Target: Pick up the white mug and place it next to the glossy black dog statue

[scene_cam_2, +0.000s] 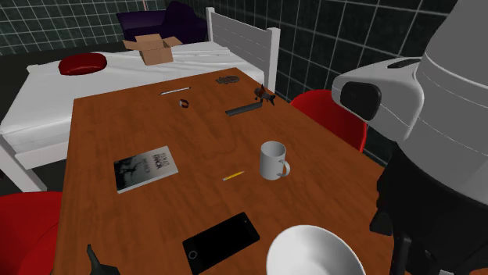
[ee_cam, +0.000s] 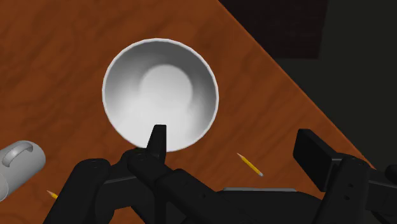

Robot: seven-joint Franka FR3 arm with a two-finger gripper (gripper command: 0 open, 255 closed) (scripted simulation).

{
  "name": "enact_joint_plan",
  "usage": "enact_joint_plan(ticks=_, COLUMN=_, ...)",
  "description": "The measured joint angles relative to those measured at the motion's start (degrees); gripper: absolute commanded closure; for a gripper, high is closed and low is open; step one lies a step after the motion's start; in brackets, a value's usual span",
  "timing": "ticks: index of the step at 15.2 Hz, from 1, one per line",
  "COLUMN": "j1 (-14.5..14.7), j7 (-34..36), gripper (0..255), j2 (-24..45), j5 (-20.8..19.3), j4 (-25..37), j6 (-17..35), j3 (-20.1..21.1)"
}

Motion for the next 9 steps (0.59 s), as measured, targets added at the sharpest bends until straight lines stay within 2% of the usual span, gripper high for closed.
enact_joint_plan(ticks=2, j1=-0.13, j7=-0.64, gripper=0, j2=0.15, j5=-0.40, j4=-0.31, j6=0.50, j3=-0.60)
enact_joint_plan(ticks=9, j1=-1.62, j7=-9.43, gripper=0, j2=6.01, j5=-5.15, j4=-0.41, j6=7.26, j3=-8.60)
